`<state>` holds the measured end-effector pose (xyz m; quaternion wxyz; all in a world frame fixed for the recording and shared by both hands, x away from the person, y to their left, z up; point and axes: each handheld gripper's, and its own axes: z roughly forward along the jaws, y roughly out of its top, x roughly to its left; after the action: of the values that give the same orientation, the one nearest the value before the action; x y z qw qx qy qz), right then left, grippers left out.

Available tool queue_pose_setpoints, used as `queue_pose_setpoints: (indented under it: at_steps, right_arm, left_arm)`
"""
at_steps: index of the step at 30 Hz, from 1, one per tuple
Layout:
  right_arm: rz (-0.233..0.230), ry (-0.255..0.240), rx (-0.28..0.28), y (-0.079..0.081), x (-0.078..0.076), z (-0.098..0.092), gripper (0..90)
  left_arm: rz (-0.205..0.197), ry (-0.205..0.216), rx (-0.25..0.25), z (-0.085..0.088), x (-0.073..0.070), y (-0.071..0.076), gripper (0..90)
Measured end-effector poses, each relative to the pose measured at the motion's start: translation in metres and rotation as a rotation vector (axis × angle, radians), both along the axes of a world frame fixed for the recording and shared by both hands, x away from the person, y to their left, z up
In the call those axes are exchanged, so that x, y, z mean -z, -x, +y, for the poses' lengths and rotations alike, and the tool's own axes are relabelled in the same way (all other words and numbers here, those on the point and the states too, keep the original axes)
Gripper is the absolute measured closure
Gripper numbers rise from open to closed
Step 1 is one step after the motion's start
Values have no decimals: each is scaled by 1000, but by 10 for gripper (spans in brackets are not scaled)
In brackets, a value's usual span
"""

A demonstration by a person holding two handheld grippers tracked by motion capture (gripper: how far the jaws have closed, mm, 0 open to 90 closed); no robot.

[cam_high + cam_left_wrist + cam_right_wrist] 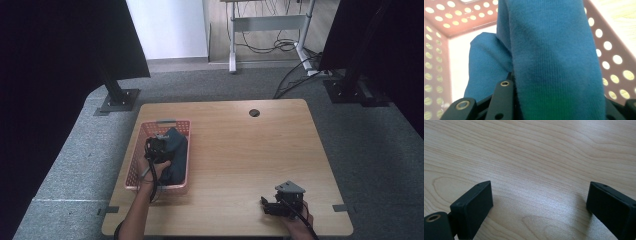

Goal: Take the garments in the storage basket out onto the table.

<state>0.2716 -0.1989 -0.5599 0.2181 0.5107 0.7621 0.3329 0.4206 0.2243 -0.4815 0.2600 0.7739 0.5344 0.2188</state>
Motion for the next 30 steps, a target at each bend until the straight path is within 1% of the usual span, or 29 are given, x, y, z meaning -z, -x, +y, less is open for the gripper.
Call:
queue_pose_setpoints:
  at_steps: [4, 7, 10, 16, 30]
  right_arm:
    - [-1, 2, 1, 0, 0, 0, 65]
    - [-2, 2, 1, 0, 0, 0, 65]
    - [-3, 3, 1, 0, 0, 0, 66]
    - [-3, 1, 1, 0, 0, 0, 66]
    - [-4, 3, 2, 0, 0, 0, 67]
  left_arm:
    - [-12, 1, -11, 1, 0, 0, 662]
    - [-19, -1, -12, 1, 0, 1, 667]
    - [-22, 6, -9, 2, -1, 2, 667]
    - [-47, 27, -12, 6, -3, 7, 668]
    - [-100, 49, -20, 10, -11, 19, 670]
